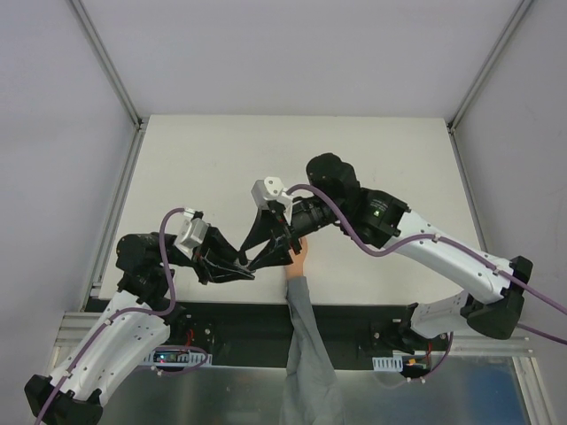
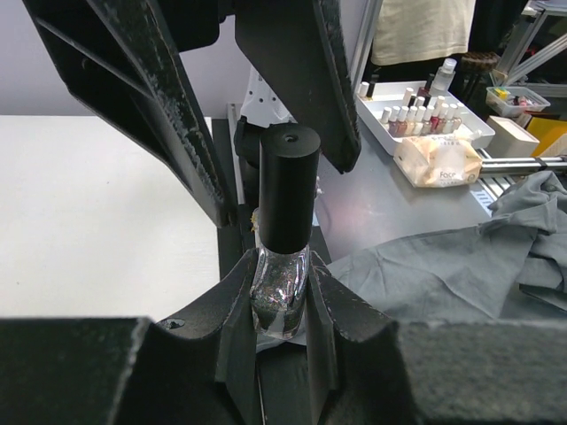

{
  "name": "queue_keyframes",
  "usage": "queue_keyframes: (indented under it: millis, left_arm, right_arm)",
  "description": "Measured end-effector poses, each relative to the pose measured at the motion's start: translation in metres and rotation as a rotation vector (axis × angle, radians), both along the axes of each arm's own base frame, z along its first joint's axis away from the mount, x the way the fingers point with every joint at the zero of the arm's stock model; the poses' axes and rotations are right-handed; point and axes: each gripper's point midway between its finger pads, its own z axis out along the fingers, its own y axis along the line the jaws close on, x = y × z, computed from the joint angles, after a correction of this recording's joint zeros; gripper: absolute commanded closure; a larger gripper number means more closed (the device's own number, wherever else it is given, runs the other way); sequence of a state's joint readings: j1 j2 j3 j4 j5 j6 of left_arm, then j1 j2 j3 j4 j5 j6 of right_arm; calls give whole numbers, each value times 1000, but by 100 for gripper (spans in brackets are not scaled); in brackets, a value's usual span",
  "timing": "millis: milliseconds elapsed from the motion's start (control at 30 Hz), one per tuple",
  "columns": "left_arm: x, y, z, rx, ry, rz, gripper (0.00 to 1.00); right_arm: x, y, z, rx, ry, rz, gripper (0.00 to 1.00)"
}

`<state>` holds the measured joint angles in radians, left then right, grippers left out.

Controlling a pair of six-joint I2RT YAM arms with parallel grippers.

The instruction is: Paint the nails

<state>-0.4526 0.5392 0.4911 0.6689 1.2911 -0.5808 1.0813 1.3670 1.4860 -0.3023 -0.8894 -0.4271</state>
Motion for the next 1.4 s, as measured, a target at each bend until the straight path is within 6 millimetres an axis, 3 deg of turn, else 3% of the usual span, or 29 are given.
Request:
queue_keyframes:
  millis: [133, 433, 533, 667, 900, 1067, 1167, 1267, 1400]
  left_arm:
    - [-2, 1, -1, 4, 0, -9, 100]
    - [-2, 1, 0, 3, -1, -9, 100]
    - [-2, 1, 0, 2, -4, -10, 100]
    - [-2, 1, 0, 1, -4, -9, 100]
    - [12, -1, -6, 0, 9, 102, 100]
    - [43, 2, -19, 17, 23, 312, 100]
    - [73, 11, -28, 33, 45, 498, 100]
    - [92, 21, -34, 48, 58, 622, 100]
    - [103, 26, -47, 85, 94, 688, 100]
  right_arm:
    - [-3, 5, 4, 16, 11, 37, 57]
    - [-3, 12, -7, -15, 50, 63, 64]
    - [-4, 12, -8, -20, 57, 66, 76]
    - [-4, 12, -8, -19, 57, 67, 100]
    - [6, 16, -16, -36, 34, -10, 100]
    - [33, 22, -31, -30, -75, -290, 100]
    - [63, 34, -41, -40, -163, -677, 100]
    - [79, 43, -43, -48, -209, -1028, 100]
    - [91, 49, -53, -93, -246, -1296, 100]
